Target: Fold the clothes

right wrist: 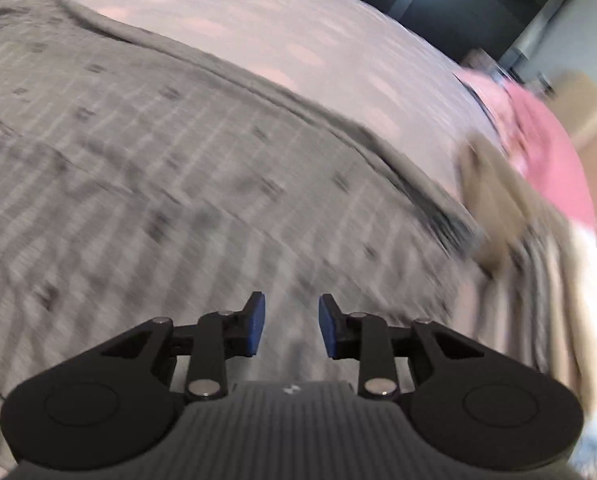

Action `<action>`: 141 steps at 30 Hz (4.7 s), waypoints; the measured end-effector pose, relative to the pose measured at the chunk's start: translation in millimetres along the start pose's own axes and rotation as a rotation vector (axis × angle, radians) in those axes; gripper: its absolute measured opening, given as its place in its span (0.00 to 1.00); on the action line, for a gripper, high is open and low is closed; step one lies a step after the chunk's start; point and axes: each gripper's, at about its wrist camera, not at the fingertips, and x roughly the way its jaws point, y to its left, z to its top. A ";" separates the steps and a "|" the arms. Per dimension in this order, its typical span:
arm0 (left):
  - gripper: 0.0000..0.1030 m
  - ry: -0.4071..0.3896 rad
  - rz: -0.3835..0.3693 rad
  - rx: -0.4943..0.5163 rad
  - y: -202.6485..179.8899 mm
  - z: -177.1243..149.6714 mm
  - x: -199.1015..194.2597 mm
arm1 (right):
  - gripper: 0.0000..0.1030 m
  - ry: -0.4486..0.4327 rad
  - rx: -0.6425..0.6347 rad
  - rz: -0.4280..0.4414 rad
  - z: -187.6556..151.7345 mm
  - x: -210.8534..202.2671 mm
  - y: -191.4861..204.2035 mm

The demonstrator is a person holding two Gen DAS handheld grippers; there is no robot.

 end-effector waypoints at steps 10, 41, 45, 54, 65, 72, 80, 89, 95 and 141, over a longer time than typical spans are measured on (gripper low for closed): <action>0.19 -0.016 0.189 -0.019 -13.0 8.6 -13.1 | 0.32 0.099 0.238 -0.050 -51.7 -4.5 -99.2; 0.46 -0.158 -0.090 0.167 -96.9 -35.5 -94.6 | 0.17 0.318 0.081 -0.102 -77.4 47.6 -126.3; 0.46 -0.196 -0.164 0.311 -116.4 -56.0 -109.6 | 0.23 0.203 0.116 -0.055 -71.6 20.5 -131.2; 0.46 -0.259 -0.324 0.673 -161.3 -107.0 -145.9 | 0.28 0.040 -0.069 0.048 -66.6 -13.1 -99.4; 0.46 -0.206 -0.433 1.090 -190.8 -198.5 -164.7 | 0.28 0.026 -0.527 0.074 -91.8 -9.6 -47.1; 0.46 -0.185 -0.267 1.305 -199.9 -259.9 -148.6 | 0.28 0.043 -0.725 0.100 -105.3 -3.9 -25.4; 0.45 -0.138 0.103 1.306 -185.1 -271.1 -104.8 | 0.30 0.044 -0.707 0.094 -108.7 -3.0 -27.2; 0.38 -0.070 0.399 1.179 -152.6 -263.2 -70.6 | 0.32 0.005 -0.718 0.090 -94.7 3.8 -20.8; 0.36 -0.054 0.570 1.187 -120.4 -259.5 -39.7 | 0.32 -0.009 -0.709 0.102 -83.8 7.0 -23.6; 0.04 -0.222 0.174 0.348 -56.6 1.3 -149.4 | 0.03 -0.228 -0.124 -0.094 -17.6 -28.6 -124.9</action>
